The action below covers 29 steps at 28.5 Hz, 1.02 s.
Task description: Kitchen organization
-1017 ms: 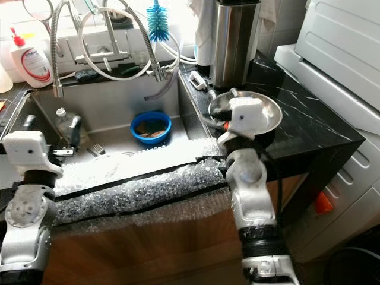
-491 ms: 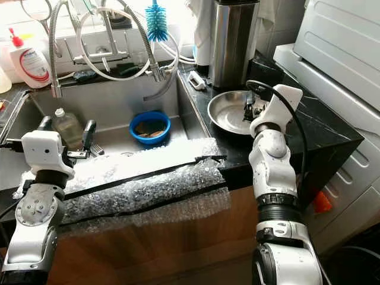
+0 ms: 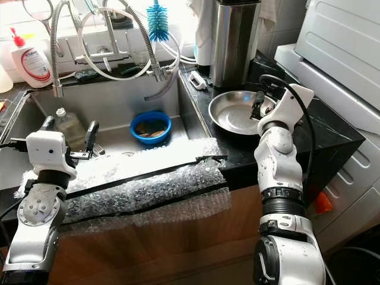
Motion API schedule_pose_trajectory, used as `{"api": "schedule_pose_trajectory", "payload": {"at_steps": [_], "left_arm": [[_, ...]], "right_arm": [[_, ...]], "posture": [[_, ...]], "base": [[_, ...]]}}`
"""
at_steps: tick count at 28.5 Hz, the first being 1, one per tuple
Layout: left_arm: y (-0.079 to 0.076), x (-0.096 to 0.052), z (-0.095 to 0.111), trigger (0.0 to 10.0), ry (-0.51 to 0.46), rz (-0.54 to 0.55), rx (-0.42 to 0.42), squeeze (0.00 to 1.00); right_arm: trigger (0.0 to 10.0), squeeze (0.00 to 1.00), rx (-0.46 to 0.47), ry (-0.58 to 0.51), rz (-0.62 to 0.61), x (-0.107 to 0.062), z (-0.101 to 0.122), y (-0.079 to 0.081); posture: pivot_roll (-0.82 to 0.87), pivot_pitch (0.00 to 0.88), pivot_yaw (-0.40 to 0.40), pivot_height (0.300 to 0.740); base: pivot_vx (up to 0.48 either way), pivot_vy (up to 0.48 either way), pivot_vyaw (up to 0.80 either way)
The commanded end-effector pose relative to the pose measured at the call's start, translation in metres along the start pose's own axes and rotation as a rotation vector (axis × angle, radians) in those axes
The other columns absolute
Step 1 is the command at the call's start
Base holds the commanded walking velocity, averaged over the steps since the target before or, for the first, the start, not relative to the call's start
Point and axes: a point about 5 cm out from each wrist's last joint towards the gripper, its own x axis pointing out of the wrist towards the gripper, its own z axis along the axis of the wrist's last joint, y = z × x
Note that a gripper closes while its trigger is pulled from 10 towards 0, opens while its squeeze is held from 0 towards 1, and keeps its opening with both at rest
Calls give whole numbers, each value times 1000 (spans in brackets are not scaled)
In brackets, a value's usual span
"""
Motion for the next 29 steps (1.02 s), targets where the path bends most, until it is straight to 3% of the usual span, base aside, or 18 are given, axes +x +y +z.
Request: {"api": "schedule_pose_trajectory", "payload": {"at_steps": [1,11,17,29], "left_arm": [[2,3,7,10000,-25,11,8,0],[0,2,6,10000,-20,5,21,0],[2,3,7,10000,-22,7,33,0],[1,4,8,10000,-24,-5,48,0]], "right_arm": [[10000,0,9,-6,-13,1,7,-1],[10000,0,-30,32,-42,-2,1,-19],[10000,0,59,112,-19,-4,-13,-15],[10000,0,112,159,-11,-5,-20,-13]], "posture": [[-73,0,57,740],[-82,0,65,740],[-72,0,66,740],[-71,0,72,740]], "base": [[0,0,0],[0,0,0],[0,0,0],[0,0,0]]}}
